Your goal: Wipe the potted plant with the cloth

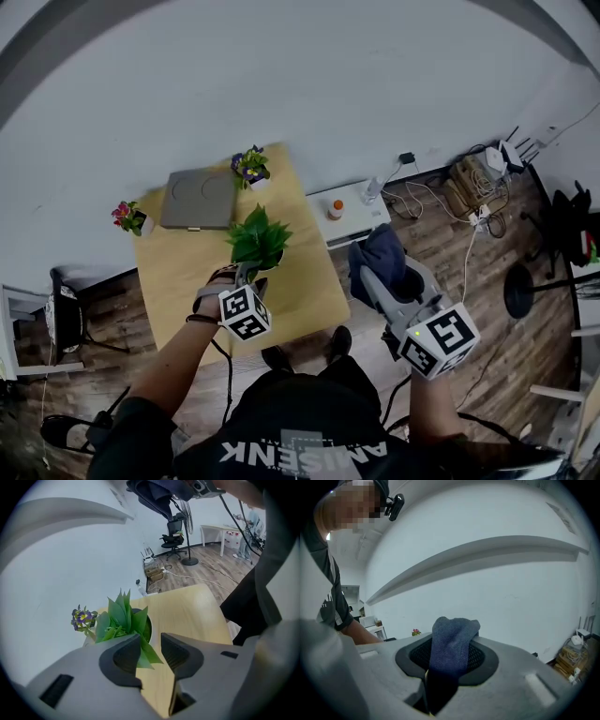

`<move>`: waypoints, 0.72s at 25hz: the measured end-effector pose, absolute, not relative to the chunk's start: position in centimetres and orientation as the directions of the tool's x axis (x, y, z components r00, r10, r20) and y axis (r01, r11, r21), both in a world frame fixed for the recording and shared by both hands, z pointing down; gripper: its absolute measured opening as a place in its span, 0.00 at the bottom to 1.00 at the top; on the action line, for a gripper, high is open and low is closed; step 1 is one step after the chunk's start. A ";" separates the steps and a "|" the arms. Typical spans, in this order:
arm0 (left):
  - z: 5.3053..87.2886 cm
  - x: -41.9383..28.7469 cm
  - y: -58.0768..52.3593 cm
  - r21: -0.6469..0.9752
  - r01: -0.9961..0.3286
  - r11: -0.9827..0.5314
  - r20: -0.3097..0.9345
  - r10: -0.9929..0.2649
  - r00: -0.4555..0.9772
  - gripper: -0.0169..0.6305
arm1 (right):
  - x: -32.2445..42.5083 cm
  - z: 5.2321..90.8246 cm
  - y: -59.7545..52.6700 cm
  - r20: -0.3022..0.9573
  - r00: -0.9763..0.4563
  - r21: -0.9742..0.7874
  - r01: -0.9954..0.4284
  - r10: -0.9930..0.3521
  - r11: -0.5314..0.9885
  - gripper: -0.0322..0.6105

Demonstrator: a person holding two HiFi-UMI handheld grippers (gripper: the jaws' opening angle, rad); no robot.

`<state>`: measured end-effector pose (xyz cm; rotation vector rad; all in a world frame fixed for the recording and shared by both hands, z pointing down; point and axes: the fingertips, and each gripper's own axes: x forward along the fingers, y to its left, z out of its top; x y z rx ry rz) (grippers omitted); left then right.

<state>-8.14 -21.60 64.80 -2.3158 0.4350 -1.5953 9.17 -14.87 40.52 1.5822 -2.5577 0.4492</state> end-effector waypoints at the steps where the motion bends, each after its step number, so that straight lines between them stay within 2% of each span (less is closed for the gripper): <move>1: 65.2 -8.2 -21.7 -0.404 -0.068 -0.912 0.853 -0.403 0.332 0.23 | 9.3 40.8 -14.8 0.244 -0.448 -0.199 -0.891 -0.860 0.408 0.25; 6: 66.5 -8.0 -22.3 -0.412 -0.011 -0.911 0.866 -0.396 0.304 0.23 | 10.1 41.5 -14.4 0.261 -0.427 -0.208 -0.900 -0.866 0.382 0.25; 12: 66.4 -7.4 -22.0 -0.495 0.066 -0.866 0.841 -0.458 0.289 0.23 | 10.5 42.2 -14.1 0.267 -0.418 -0.215 -0.904 -0.868 0.369 0.25; 18: 64.1 -6.5 -19.4 -0.483 0.090 -0.871 0.840 -0.431 0.330 0.22 | 10.7 41.9 -13.9 0.266 -0.428 -0.219 -0.899 -0.864 0.379 0.25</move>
